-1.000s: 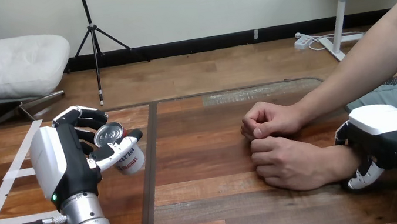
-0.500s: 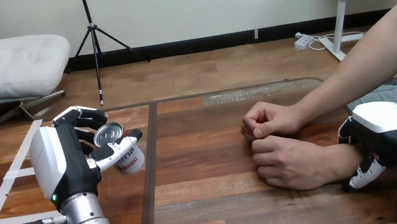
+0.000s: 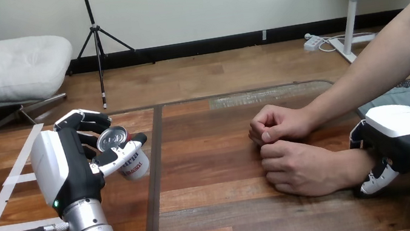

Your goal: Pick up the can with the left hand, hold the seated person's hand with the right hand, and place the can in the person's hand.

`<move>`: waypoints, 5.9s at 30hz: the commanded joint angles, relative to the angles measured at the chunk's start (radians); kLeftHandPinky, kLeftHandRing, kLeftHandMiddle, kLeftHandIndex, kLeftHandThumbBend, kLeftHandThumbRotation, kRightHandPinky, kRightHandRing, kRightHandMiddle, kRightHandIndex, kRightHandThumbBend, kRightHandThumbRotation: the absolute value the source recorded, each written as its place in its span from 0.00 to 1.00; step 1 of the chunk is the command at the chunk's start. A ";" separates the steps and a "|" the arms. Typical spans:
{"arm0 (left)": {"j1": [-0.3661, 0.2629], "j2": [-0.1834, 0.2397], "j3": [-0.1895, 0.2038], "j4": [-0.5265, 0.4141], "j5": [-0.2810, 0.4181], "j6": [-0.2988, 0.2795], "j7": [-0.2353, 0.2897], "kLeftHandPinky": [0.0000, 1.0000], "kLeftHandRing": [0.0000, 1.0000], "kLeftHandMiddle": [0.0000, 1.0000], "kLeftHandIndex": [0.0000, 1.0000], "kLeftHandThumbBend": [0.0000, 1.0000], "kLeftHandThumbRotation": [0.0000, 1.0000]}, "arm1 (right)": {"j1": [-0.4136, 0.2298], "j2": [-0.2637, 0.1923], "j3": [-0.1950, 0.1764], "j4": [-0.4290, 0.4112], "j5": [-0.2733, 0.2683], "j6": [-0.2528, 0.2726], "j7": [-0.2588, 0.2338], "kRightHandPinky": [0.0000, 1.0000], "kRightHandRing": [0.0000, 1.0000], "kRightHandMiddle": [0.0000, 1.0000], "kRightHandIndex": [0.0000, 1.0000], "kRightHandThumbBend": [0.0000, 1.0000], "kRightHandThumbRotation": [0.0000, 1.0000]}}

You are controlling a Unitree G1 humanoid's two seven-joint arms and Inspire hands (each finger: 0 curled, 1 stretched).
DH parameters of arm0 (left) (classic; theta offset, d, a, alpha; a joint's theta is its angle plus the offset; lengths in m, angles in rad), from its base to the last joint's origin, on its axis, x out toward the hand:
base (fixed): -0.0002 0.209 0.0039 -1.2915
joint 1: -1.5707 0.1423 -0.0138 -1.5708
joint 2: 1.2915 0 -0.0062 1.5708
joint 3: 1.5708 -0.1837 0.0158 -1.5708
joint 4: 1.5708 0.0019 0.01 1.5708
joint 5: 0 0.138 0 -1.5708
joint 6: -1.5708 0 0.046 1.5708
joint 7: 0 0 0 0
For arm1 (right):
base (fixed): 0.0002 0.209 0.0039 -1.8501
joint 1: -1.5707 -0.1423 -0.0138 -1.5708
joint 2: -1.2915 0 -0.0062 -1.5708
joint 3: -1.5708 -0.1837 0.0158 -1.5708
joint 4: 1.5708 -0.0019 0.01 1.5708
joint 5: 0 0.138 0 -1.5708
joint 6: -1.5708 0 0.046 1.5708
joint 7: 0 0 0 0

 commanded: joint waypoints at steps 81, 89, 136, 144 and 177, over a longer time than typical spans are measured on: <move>-0.058 -0.007 -0.006 -0.062 0.011 -0.037 -0.012 0.33 0.38 0.43 0.44 0.72 0.00 | 0.145 0.007 -0.071 -0.153 0.038 -0.123 -0.054 0.34 0.40 0.47 0.49 0.84 0.00; -0.049 -0.017 -0.018 -0.080 0.014 -0.048 -0.020 0.32 0.38 0.43 0.44 0.72 0.00 | 0.171 0.000 -0.093 -0.222 0.025 -0.124 -0.065 0.32 0.39 0.46 0.48 0.84 0.00; 0.026 -0.117 -0.064 -0.189 -0.011 -0.142 -0.189 0.32 0.37 0.42 0.43 0.71 0.00 | 0.237 0.005 -0.169 -0.439 0.019 -0.087 -0.042 0.22 0.28 0.37 0.47 0.83 0.00; 0.038 -0.137 -0.077 -0.219 0.005 -0.134 -0.198 0.31 0.37 0.42 0.42 0.72 0.00 | 0.250 0.008 -0.179 -0.484 0.017 -0.076 -0.039 0.21 0.27 0.36 0.46 0.84 0.00; 0.047 -0.163 -0.107 -0.224 0.019 -0.174 -0.223 0.33 0.38 0.42 0.42 0.71 0.00 | 0.249 0.013 -0.165 -0.559 -0.015 -0.116 -0.036 0.25 0.31 0.39 0.46 0.87 0.00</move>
